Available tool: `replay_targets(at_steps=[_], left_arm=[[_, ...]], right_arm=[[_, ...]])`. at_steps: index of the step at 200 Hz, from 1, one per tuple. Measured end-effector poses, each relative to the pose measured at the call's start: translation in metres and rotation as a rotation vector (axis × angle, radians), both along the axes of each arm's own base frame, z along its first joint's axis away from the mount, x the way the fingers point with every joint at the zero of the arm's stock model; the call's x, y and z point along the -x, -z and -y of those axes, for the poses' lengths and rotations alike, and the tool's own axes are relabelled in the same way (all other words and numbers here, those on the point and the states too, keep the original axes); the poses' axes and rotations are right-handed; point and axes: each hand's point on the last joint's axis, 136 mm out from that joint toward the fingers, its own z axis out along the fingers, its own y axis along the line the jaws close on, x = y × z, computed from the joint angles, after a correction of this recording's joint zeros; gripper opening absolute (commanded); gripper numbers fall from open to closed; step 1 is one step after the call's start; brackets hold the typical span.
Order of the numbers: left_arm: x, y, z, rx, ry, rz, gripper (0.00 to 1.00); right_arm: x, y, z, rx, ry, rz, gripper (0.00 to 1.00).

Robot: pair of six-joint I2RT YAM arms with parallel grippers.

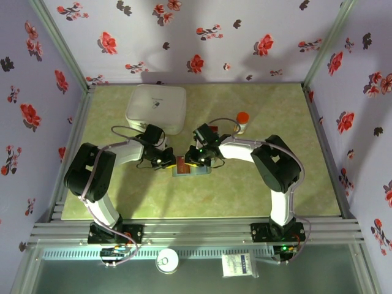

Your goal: Take the credit cards out of the card holder

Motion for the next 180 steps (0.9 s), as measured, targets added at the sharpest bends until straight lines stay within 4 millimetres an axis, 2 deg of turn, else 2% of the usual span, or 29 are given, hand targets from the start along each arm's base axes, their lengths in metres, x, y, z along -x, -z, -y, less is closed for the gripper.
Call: replay_targets(at_steps=[41,83,133,180], left_arm=[[0.000,0.000,0.000,0.000,0.000,0.000,0.00],[0.000,0.000,0.000,0.000,0.001,0.000,0.00],[0.000,0.000,0.000,-0.001,0.004,0.001,0.00],[0.000,-0.001,-0.001,-0.004,0.002,-0.002,0.00]], right_arm=[[0.000,-0.001,-0.007,-0.038,-0.011,-0.006,0.19],[-0.001,-0.004,-0.016,-0.085,-0.021,-0.007,0.24],[-0.004,0.001,-0.006,-0.003,-0.018,0.011,0.27],[-0.003,-0.004,-0.003,0.023,-0.022,0.026,0.27]])
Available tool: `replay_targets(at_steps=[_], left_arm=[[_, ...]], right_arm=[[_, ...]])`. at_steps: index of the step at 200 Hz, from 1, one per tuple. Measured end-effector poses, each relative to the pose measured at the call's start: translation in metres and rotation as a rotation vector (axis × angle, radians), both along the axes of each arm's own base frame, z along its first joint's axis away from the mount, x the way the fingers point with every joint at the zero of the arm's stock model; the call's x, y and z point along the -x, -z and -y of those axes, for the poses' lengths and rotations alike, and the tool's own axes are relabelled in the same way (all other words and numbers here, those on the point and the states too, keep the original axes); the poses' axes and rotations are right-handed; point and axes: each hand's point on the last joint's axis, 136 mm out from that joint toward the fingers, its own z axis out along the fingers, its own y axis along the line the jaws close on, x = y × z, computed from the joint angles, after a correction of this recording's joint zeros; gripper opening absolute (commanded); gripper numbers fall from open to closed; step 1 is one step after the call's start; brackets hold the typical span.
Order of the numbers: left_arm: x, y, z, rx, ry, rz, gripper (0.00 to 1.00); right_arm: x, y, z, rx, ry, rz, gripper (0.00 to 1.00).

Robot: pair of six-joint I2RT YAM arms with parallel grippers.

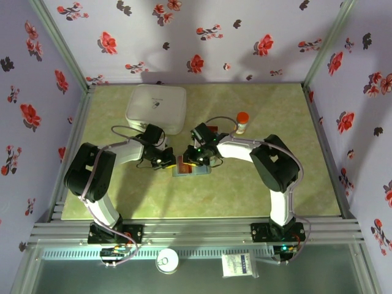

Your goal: Take the credit cards out of the card holder

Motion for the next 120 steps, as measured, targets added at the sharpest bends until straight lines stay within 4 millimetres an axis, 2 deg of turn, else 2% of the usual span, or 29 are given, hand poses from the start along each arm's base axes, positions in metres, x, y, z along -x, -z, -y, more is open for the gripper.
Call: replay_targets(at_steps=[56,120], left_arm=[[0.002,-0.008,-0.002,-0.021,0.001,-0.012,0.00],[0.007,-0.014,0.012,-0.017,0.041,-0.002,0.00]], right_arm=[[-0.001,-0.013,0.003,0.000,-0.001,0.028,0.27],[0.000,-0.005,0.009,-0.003,0.007,0.015,0.28]])
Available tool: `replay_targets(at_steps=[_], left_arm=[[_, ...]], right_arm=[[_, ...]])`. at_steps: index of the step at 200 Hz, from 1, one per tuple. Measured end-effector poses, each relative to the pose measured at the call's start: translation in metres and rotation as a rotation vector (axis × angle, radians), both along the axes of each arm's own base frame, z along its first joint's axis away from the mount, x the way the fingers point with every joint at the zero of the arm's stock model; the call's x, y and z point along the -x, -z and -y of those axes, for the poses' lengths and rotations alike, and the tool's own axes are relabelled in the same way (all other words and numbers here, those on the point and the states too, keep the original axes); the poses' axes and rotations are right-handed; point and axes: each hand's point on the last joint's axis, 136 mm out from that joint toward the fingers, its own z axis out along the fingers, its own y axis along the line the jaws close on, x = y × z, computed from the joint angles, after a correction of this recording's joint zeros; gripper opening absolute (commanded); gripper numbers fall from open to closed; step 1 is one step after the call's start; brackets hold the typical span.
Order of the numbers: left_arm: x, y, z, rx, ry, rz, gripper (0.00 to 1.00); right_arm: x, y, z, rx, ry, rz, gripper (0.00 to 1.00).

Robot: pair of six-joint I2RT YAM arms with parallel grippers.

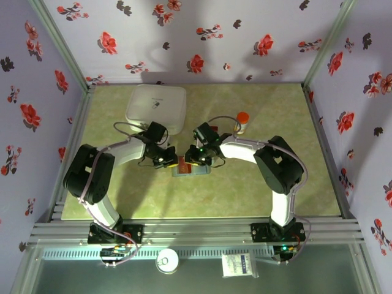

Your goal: Take the credit cards out of the card holder

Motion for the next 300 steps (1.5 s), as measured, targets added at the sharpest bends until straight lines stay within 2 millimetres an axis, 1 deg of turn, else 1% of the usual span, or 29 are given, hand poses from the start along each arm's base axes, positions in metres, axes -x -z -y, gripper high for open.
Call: replay_targets(at_steps=[16,47,78,107,215,260,278,300], left_arm=[[0.001,0.002,0.002,-0.003,0.008,-0.006,0.00],[0.003,0.009,0.000,-0.026,0.006,-0.019,0.00],[0.002,0.011,0.000,-0.027,0.008,-0.019,0.00],[0.001,0.011,0.002,-0.021,0.009,-0.014,0.00],[-0.001,0.012,0.001,-0.012,0.005,-0.018,0.00],[-0.001,0.012,0.001,-0.011,0.004,-0.019,0.00],[-0.001,0.012,0.001,-0.011,0.004,-0.019,0.00],[-0.001,0.012,0.001,-0.011,0.004,-0.019,0.00]], right_arm=[[0.000,0.003,0.002,-0.002,0.004,-0.003,0.28],[0.000,0.007,0.005,-0.004,0.017,-0.010,0.27],[-0.002,0.005,0.003,-0.026,0.019,-0.015,0.28],[-0.003,0.009,0.002,-0.040,0.022,-0.023,0.28],[-0.004,0.009,0.002,-0.053,0.021,-0.022,0.31],[-0.003,0.009,0.006,-0.061,0.028,-0.004,0.32],[-0.002,0.011,0.011,-0.055,0.036,-0.005,0.32],[-0.003,0.010,0.011,-0.067,0.037,-0.005,0.31]])
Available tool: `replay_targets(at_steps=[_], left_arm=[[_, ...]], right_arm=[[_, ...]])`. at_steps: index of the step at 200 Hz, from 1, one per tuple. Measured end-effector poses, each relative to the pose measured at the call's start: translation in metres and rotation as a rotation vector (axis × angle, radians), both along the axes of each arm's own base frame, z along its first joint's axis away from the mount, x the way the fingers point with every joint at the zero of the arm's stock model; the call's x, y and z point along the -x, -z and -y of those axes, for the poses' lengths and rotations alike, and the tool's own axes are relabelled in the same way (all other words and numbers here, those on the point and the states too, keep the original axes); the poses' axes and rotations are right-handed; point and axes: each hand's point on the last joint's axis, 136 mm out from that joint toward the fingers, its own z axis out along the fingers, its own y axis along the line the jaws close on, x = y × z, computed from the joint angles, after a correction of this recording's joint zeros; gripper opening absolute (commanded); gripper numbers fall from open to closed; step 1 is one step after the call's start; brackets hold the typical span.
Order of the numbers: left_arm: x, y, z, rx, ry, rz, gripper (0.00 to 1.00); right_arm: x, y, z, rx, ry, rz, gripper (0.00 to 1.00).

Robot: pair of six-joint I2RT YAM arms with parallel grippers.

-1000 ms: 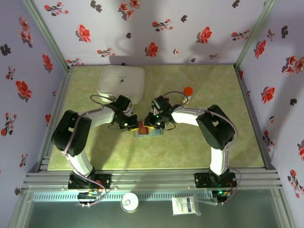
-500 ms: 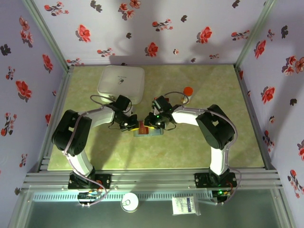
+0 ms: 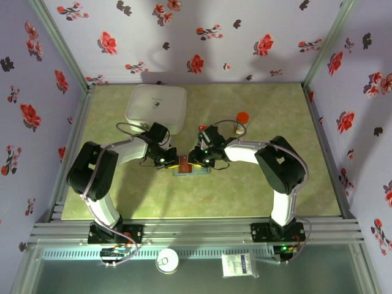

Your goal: Take the credit cards out of the card holder

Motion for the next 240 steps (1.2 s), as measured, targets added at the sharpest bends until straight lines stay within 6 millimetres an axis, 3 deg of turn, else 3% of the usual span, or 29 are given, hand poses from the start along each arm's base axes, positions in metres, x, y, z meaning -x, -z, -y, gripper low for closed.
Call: replay_targets(at_steps=[67,154,240], left_arm=[[0.000,0.000,0.000,0.001,0.000,-0.001,0.00],[0.000,0.000,0.000,0.002,0.000,-0.001,0.00],[0.000,0.001,0.000,0.005,-0.001,0.002,0.00]], right_arm=[[0.002,-0.004,-0.011,-0.081,-0.016,-0.019,0.28],[0.002,0.002,-0.001,0.018,-0.030,-0.012,0.29],[0.004,0.002,-0.005,0.005,-0.052,-0.006,0.27]])
